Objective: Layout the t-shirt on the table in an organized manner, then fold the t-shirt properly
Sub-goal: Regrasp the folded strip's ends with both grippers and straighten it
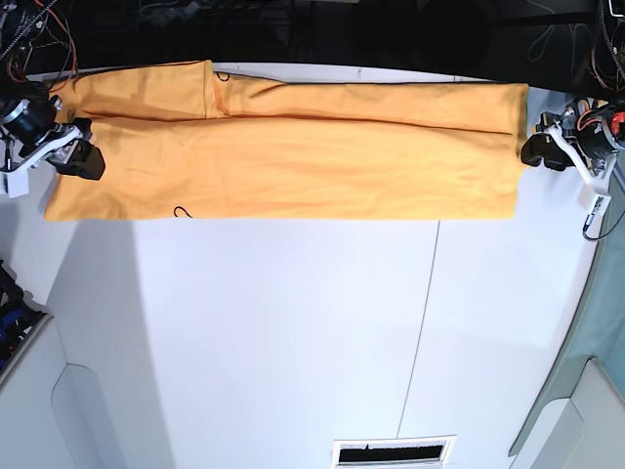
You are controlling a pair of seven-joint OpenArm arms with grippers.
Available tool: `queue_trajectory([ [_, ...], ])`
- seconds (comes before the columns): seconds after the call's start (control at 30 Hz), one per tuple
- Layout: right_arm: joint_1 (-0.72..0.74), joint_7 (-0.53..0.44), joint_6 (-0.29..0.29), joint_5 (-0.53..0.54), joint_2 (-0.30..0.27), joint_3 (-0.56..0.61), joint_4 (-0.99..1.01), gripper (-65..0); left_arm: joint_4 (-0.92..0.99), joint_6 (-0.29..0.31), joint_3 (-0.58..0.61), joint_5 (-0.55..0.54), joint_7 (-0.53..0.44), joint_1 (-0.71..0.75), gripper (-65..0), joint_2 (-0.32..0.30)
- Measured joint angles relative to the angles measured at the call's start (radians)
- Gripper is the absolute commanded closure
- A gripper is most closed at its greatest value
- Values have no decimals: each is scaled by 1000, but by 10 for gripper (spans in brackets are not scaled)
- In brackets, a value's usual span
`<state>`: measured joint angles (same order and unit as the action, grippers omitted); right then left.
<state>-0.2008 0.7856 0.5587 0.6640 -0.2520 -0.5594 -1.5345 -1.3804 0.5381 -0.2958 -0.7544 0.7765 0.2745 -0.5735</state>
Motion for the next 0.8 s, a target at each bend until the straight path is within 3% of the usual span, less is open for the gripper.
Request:
queue_trajectory([
  [0.27,1,-132,-5,-95,0,106,140,-280,9,0,1,2,-24,0,-362,62],
  [0.5,2,-144,-5,-89,-3,113,158,-280,122,2,-1,-14,-139,-4,-362,69],
  [0.57,2,-143,-5,-89,-3,113,158,-280,136,6,-3,-42,-137,-6,-362,67],
  [0.8,2,-143,-5,-88,-3,113,158,-280,140,100,-3,-176,-14,-6,-362,67],
])
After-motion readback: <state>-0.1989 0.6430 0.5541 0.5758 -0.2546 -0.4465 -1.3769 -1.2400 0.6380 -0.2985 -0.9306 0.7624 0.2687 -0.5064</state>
